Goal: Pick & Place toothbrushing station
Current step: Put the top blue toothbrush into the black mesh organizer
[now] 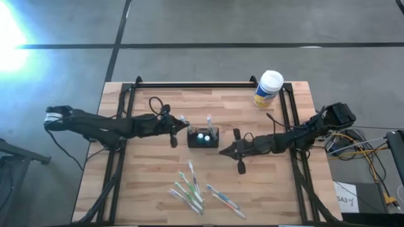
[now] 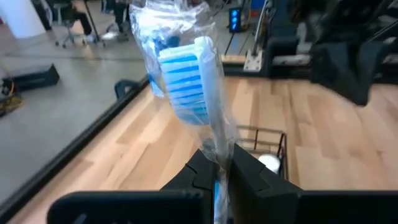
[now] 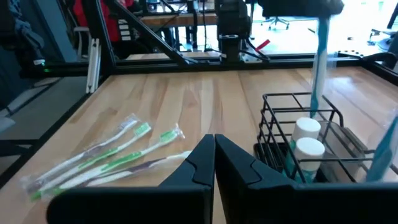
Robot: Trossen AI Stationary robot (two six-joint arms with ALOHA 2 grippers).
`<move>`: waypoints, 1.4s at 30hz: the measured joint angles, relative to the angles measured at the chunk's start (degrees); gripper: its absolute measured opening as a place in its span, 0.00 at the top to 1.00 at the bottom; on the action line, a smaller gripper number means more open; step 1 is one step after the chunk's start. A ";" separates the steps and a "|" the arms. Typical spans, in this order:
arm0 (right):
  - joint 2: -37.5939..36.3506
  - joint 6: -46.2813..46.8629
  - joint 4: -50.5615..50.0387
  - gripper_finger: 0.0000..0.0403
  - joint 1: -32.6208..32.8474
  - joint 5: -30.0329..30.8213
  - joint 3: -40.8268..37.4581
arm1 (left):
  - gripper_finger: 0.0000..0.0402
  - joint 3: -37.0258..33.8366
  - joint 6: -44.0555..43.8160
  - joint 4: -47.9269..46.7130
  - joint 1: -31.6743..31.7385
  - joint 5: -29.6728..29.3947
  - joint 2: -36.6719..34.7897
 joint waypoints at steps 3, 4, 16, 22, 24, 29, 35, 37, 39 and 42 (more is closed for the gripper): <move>0.00 0.00 0.02 0.98 0.00 0.00 -0.02 | 0.95 -0.05 -0.95 2.03 0.33 0.01 3.09; 0.00 0.00 0.06 0.98 0.00 0.00 0.02 | 0.94 -0.13 -0.99 2.82 0.35 0.01 4.12; 0.00 0.00 0.24 0.98 0.00 0.02 0.31 | 0.94 -0.96 -0.47 8.89 0.59 -0.01 14.22; 0.00 -0.02 0.22 0.98 0.00 0.02 0.35 | 0.92 -0.96 -1.64 12.64 0.61 0.37 16.59; 0.00 -0.02 0.15 0.98 0.00 0.02 0.35 | 0.89 -0.96 -1.88 12.30 0.68 0.41 16.47; 0.02 -0.02 0.11 0.98 0.02 0.02 0.35 | 0.76 -0.98 -2.04 12.04 0.70 0.66 15.66; 0.02 -0.04 0.13 0.98 0.02 0.00 0.33 | 0.56 -0.98 -3.20 10.06 0.70 1.63 13.53; 0.02 -0.02 0.13 0.98 0.02 0.00 0.33 | 0.49 -0.98 -3.26 8.54 0.70 1.81 12.32; 0.02 -0.04 0.13 0.98 0.02 -0.18 0.31 | 0.43 -0.98 -3.40 6.32 0.70 2.06 10.54; 0.02 -0.17 0.12 0.98 0.02 -0.37 0.31 | 0.37 -0.98 -4.19 1.31 0.70 3.53 6.59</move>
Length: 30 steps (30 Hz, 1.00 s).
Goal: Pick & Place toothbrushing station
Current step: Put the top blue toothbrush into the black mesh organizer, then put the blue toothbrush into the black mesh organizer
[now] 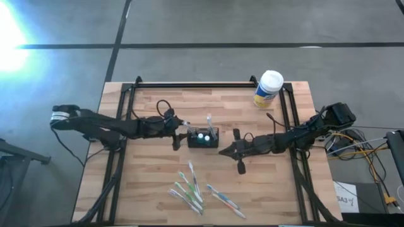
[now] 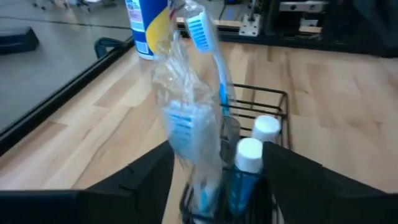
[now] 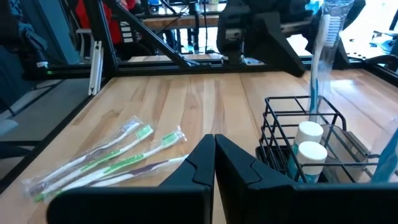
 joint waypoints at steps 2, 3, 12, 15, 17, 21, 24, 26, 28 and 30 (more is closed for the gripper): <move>0.00 -0.79 0.00 0.98 0.02 -0.04 0.00 | 0.35 0.00 -0.16 -3.53 0.00 0.48 -3.44; 0.00 -1.27 0.00 0.98 0.02 -0.03 0.00 | 0.34 0.00 -0.16 -5.78 0.00 0.48 -5.51; 0.02 -1.81 -0.01 0.98 0.32 -0.07 0.00 | 0.32 0.00 -2.85 -34.06 -0.74 3.21 -29.42; 0.02 -1.79 0.01 0.98 0.42 -0.09 0.00 | 0.34 -1.68 -3.25 -36.04 -2.21 5.69 -35.98; 0.02 -1.78 0.01 0.98 0.42 -0.09 0.00 | 0.37 -3.89 -3.32 -34.38 -3.47 7.61 -39.57; 0.02 -0.89 0.05 0.98 0.42 -0.09 0.20 | 0.52 -9.83 -4.67 -27.81 -5.81 8.75 -43.78; 0.02 -0.92 -0.09 0.98 0.58 -0.07 0.20 | 0.70 -14.56 -5.63 -21.31 -6.98 9.26 -44.86; 0.15 -0.90 -0.09 0.98 0.65 -0.09 0.17 | 0.84 -17.63 -5.64 -15.39 -7.47 9.26 -44.93; 0.78 -0.67 -0.15 0.98 0.68 -0.09 0.17 | 0.95 -20.18 -5.32 -9.78 -7.69 9.24 -44.76; 1.72 -0.35 -0.20 0.98 0.76 -0.12 0.15 | 0.97 -21.52 -4.94 -7.33 -7.74 9.26 -44.61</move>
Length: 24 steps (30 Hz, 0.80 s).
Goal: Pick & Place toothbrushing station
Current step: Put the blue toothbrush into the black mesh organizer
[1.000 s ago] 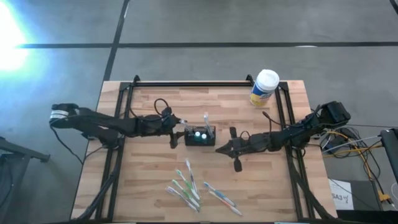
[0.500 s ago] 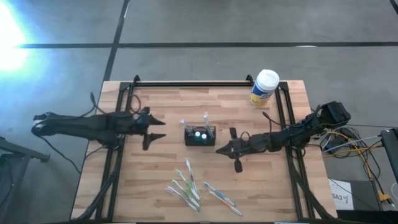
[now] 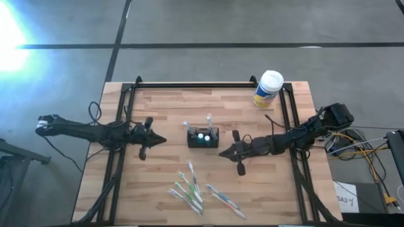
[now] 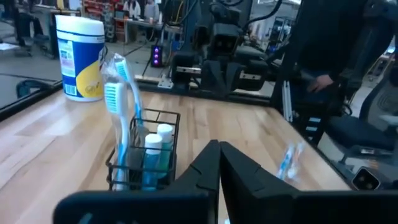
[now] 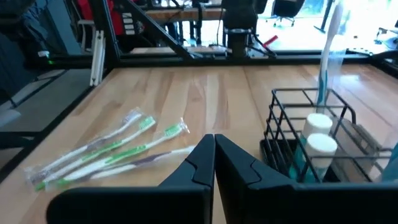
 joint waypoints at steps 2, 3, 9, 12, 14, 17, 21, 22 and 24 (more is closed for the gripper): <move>1.01 0.09 -0.44 0.98 0.15 -0.66 0.00 | 0.98 -0.14 0.73 -0.19 0.02 0.46 0.03; 1.47 0.09 -1.14 0.98 0.22 -1.70 0.00 | 0.98 -0.14 0.86 -0.17 0.02 0.94 0.21; 2.16 5.00 -9.16 0.98 1.21 -6.02 1.57 | 0.98 -0.14 0.69 -0.19 0.02 4.71 0.29; 2.12 7.16 -17.69 0.98 2.97 -3.19 5.25 | 0.97 -0.14 2.09 -0.48 0.02 5.40 0.29; 2.04 8.70 -26.68 0.98 4.46 0.16 9.17 | 0.97 -0.14 3.64 -0.49 0.02 5.33 0.29; 2.07 12.68 -42.22 0.98 6.47 2.63 15.60 | 0.97 -0.14 4.16 -0.45 0.02 4.37 0.29; 3.24 18.84 -56.11 0.98 9.12 2.68 22.93 | 0.97 -0.14 3.72 -0.45 0.02 3.95 0.29; 3.85 20.03 -58.02 0.98 9.83 2.68 24.61 | 0.97 -0.14 3.42 -0.45 0.02 3.95 0.29; 4.73 22.46 -60.58 0.98 11.15 2.50 27.15 | 0.97 -0.14 2.47 -0.50 0.02 3.94 0.44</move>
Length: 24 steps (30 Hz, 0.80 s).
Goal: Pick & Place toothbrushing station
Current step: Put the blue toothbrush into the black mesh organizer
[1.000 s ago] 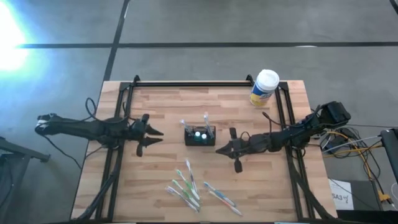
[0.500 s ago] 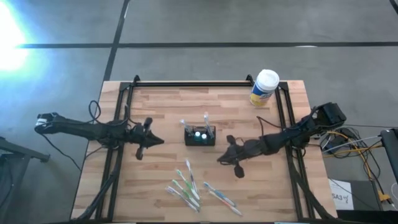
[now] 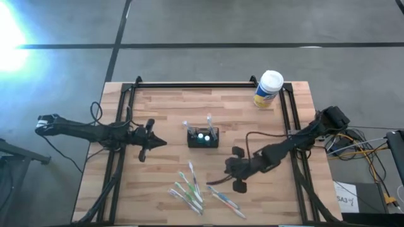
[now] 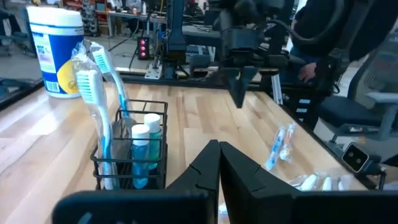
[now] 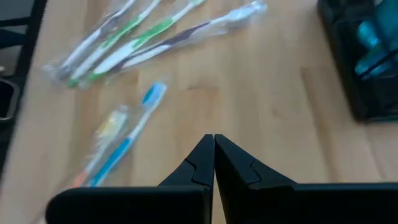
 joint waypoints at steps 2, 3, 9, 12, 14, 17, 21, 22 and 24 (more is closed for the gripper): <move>1.27 2.62 -1.01 0.98 0.91 -0.38 2.29 | 0.97 -0.12 -0.44 0.04 0.00 0.00 0.11; 1.88 4.43 -0.86 0.98 1.27 -0.89 3.32 | 0.97 -0.17 -0.51 0.02 0.00 0.01 0.15; 7.33 7.79 -1.28 0.93 3.93 -3.78 9.61 | 0.97 -1.52 -2.18 0.32 0.01 0.00 0.55; 11.44 11.01 -5.47 0.87 4.72 -4.37 13.51 | 0.97 -2.90 -3.40 -0.05 0.00 0.00 0.57; 14.65 12.68 -10.33 0.84 4.70 -4.74 16.65 | 0.97 -3.58 -3.74 -0.09 0.00 0.02 0.49; 19.22 13.67 -14.86 0.78 4.65 -5.41 20.67 | 0.97 -3.63 -3.83 0.40 0.00 0.00 0.48; 23.69 13.21 -16.11 0.70 4.63 -5.83 25.28 | 0.97 -3.61 -3.88 2.78 0.00 0.00 0.44; 24.63 13.01 -16.09 0.67 4.53 -5.87 26.25 | 0.97 -3.59 -3.90 3.22 0.00 -0.02 0.44; 25.76 12.58 -16.38 0.63 4.05 -5.81 27.44 | 0.97 -3.54 -4.35 3.57 0.00 0.00 0.44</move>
